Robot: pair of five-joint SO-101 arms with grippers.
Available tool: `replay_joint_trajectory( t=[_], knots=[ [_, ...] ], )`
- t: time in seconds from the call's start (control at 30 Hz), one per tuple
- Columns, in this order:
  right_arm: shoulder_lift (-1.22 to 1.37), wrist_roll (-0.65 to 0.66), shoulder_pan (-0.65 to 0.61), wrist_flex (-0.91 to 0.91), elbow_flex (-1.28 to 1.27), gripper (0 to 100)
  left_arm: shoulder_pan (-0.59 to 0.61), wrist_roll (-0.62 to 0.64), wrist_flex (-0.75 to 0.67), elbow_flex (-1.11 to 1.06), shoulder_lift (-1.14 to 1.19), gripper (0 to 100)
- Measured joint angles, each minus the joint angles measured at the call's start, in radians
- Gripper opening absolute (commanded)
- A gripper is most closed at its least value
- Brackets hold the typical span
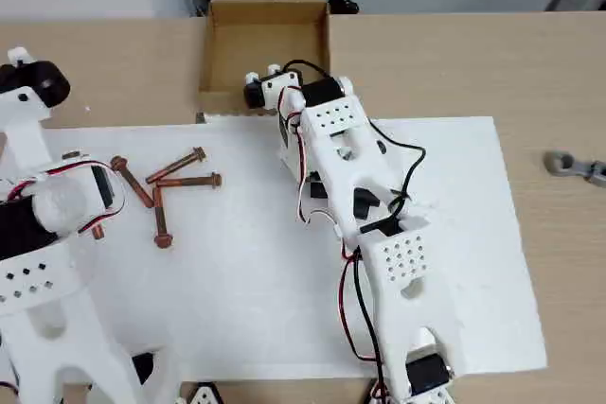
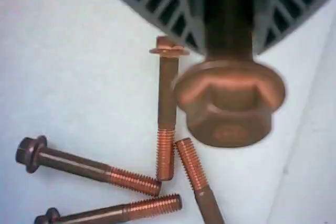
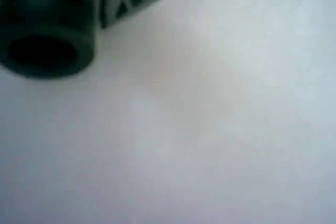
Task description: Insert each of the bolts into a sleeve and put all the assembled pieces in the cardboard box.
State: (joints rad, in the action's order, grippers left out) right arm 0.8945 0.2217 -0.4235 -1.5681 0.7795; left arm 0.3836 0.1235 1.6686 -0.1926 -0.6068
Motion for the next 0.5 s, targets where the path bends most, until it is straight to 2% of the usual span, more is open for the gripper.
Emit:
replay_joint_trajectory(
  t=[0.17, 0.5],
  knots=[
    [-0.002, 0.000, 0.008, 0.008, 0.005, 3.5, 0.000, 0.000, 0.000, 0.000, 0.000, 1],
    [-0.021, 0.000, 0.014, 0.009, 0.005, 3.6, 0.000, 0.000, 0.000, 0.000, 0.000, 1]
  ],
)
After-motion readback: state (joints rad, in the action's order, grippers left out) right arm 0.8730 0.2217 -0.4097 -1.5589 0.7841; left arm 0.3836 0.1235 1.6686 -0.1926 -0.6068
